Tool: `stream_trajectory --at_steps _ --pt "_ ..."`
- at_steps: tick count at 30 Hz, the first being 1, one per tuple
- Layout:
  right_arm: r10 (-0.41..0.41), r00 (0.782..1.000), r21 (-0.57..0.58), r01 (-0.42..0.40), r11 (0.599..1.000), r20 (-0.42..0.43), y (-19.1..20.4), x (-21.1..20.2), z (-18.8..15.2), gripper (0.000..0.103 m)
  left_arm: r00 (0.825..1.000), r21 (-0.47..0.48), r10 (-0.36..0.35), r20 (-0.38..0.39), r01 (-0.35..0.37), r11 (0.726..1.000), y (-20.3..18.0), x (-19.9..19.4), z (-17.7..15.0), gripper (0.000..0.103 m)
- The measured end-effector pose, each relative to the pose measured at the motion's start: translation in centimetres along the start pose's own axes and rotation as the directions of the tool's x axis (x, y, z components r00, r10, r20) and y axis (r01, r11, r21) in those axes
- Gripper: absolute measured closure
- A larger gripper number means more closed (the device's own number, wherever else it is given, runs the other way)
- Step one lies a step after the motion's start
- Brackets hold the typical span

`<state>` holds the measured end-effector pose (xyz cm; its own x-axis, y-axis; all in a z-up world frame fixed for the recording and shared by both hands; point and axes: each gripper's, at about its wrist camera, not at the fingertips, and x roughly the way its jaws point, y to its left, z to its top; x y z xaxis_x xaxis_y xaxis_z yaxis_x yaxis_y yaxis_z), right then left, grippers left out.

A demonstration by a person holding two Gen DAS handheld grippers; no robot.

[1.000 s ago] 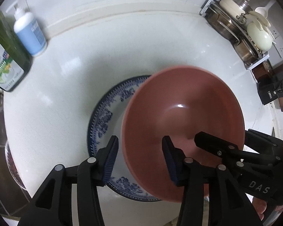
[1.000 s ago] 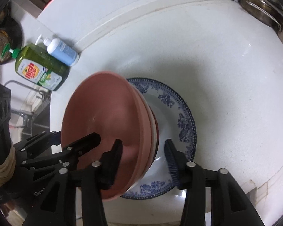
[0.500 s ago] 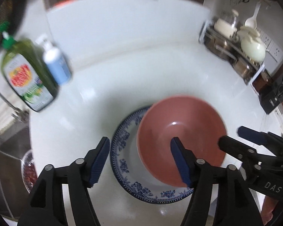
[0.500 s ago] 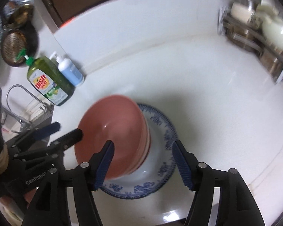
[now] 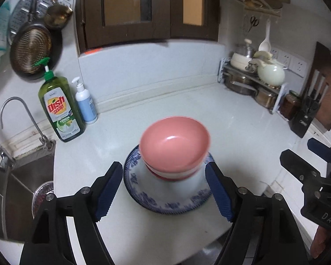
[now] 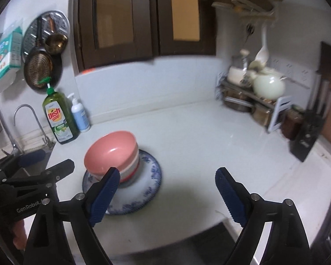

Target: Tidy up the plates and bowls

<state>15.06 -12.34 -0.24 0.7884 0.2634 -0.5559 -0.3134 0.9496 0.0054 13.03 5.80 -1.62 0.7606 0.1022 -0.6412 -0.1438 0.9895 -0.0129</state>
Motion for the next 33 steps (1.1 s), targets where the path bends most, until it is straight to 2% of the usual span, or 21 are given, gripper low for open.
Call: stream_trajectory --at_steps 7,15,18,25,33 --pt "-0.067 0.989 -0.022 0.07 0.997 0.132 -1.5 -7.3 -4.2 0.006 0.992 0.023 0.034 0.123 -0.037 0.999 -3.0 -6.0 -4.3 0.013" --pt "-0.084 0.983 -0.012 0.087 0.996 0.164 -2.1 -13.5 -7.3 0.002 0.986 0.022 0.051 0.156 -0.055 0.998 -4.8 -11.5 -7.5 0.007" --pt "-0.089 0.982 -0.002 0.091 0.996 0.164 -2.3 -14.7 -8.1 0.002 0.982 0.028 0.065 0.178 -0.071 0.997 -5.2 -12.8 -8.2 0.005" --pt "-0.098 0.982 0.019 0.096 0.995 0.16 -2.2 -16.6 -9.4 0.002 0.98 0.031 0.051 0.191 -0.058 0.998 -5.3 -15.1 -9.2 0.003" --pt "-0.15 0.973 0.069 0.14 0.988 0.176 -2.2 -18.7 -9.9 0.002 0.976 0.073 0.022 0.219 -0.039 0.997 -5.4 -16.8 -9.2 0.001"
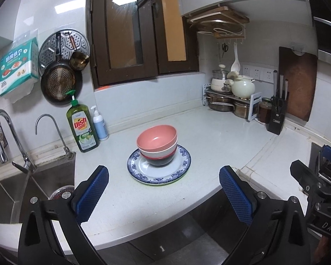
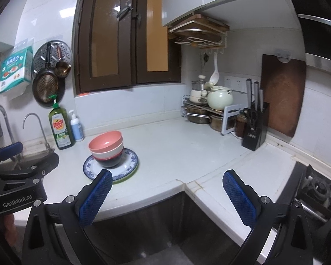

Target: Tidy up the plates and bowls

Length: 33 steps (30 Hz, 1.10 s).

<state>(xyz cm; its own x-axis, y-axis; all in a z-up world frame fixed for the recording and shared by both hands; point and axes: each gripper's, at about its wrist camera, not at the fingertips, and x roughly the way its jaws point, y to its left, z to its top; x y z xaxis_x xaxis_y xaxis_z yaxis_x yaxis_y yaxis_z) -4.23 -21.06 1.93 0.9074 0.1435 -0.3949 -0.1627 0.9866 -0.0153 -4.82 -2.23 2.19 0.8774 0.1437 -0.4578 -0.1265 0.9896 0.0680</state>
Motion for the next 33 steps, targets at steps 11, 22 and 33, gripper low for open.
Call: stream_trajectory --at_steps 11,22,33 --pt "-0.047 0.999 0.022 0.047 0.999 0.018 0.2 -2.1 -0.1 0.002 0.999 0.016 -0.034 0.013 0.034 0.999 0.3 -1.4 0.1 0.0" --pt "-0.053 0.998 0.025 0.052 0.998 0.027 0.7 -3.2 -0.2 0.002 0.999 0.019 -0.04 0.011 0.04 0.999 0.6 -2.3 -0.1 0.0" --pt "-0.053 0.998 0.025 0.052 0.998 0.029 1.0 -3.5 -0.4 0.002 0.999 0.019 -0.038 0.016 0.038 0.999 0.8 -2.8 -0.4 0.0"
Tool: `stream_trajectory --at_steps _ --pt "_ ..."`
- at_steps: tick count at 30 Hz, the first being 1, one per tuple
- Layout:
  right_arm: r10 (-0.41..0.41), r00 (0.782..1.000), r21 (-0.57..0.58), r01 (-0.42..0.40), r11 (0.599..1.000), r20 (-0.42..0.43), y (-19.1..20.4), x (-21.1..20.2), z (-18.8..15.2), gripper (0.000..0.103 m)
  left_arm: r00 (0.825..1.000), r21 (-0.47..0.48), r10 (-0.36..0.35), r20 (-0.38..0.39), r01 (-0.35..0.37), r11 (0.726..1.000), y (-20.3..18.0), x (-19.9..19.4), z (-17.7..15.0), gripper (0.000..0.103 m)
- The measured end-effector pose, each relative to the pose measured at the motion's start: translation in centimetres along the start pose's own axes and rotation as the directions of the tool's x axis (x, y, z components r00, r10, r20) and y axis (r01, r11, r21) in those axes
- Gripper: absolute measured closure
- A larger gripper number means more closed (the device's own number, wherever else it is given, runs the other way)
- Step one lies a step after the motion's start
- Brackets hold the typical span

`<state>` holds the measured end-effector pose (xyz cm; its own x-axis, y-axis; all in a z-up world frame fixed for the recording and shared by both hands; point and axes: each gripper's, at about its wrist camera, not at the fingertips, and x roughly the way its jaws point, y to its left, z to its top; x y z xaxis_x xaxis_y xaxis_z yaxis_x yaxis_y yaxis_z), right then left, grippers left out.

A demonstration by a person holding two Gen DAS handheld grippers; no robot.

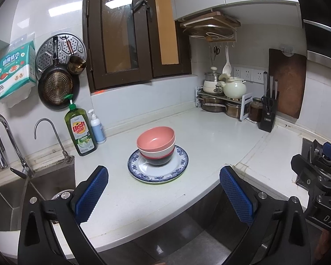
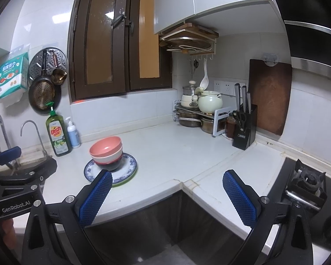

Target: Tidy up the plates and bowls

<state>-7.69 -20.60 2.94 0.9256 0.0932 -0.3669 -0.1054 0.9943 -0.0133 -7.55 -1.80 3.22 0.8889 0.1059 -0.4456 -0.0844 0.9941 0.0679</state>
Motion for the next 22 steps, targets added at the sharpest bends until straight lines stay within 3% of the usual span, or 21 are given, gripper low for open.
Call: stream_trajectory --at_steps 22 --pt "-0.002 1.0 0.001 0.002 1.0 -0.007 0.3 0.5 0.2 0.001 1.0 -0.021 -0.01 -0.019 0.009 1.0 1.3 0.8 0.1 0.0"
